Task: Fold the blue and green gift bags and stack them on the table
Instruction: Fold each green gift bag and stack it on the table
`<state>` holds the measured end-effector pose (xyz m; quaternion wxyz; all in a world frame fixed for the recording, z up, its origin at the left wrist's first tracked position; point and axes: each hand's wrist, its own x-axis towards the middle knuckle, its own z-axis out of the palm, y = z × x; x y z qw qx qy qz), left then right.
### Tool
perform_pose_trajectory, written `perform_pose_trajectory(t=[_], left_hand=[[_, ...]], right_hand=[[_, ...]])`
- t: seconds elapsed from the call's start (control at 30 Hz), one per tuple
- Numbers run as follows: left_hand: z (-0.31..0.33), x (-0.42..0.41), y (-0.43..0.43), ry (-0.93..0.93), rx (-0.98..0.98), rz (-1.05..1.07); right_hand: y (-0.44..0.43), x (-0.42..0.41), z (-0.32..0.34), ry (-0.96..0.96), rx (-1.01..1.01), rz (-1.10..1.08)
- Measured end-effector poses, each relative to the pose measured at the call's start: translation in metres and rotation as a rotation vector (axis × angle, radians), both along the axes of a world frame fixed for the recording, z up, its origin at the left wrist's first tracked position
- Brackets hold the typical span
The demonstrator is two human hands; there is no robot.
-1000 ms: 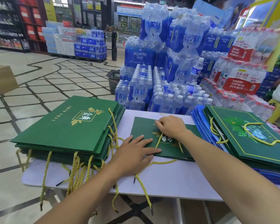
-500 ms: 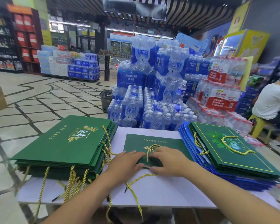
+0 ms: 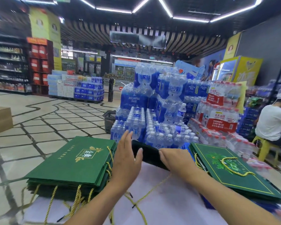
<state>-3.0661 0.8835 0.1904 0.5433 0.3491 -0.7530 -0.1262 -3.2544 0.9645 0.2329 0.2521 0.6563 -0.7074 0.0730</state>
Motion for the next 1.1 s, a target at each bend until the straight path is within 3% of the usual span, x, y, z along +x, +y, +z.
perform_pose_trajectory(t=[0.07,0.13,0.27,0.37,0.47,0.57,0.63,0.7,0.73,0.77,0.83,0.93,1.1], left_hand=[[0.010,-0.004,0.005,0.119,0.094,-0.038],[0.018,-0.008,0.008,0.113,0.152,-0.101],[0.021,-0.021,0.011,-0.172,0.212,-0.278],[0.018,-0.028,0.014,-0.288,0.178,-0.329],[0.009,-0.030,0.014,-0.428,0.180,-0.307],[-0.009,-0.027,0.015,-0.664,0.248,-0.289],[-0.023,-0.024,0.018,-0.796,0.340,-0.324],[-0.035,-0.022,0.022,-0.930,0.348,-0.343],[-0.040,-0.021,0.024,-0.997,0.326,-0.347],[-0.045,-0.020,0.025,-1.051,0.298,-0.353],[-0.051,-0.019,0.024,-1.098,0.255,-0.365],[-0.053,-0.014,0.019,-1.123,0.257,-0.396],[-0.050,-0.009,0.009,-1.064,0.150,-0.360]], right_hand=[[-0.006,-0.001,0.021,-0.089,-0.097,-0.024],[-0.010,-0.002,0.042,-0.290,-0.198,-0.011],[-0.014,-0.002,0.069,-0.762,-0.441,0.010],[-0.016,-0.003,0.066,-1.088,-0.506,-0.085],[-0.012,-0.008,0.047,-1.440,-0.463,-0.212],[0.000,-0.017,0.015,-1.751,-0.223,-0.275],[0.013,-0.023,-0.007,-1.567,0.067,-0.368],[0.023,-0.028,-0.028,-1.076,0.353,-0.480],[0.024,-0.031,-0.037,-0.794,0.392,-0.510],[0.026,-0.032,-0.041,-0.631,0.381,-0.491],[0.027,-0.028,-0.047,-0.537,0.352,-0.349],[0.033,-0.023,-0.054,-0.452,0.547,-0.154],[0.039,-0.026,-0.060,-0.332,0.644,-0.156]])
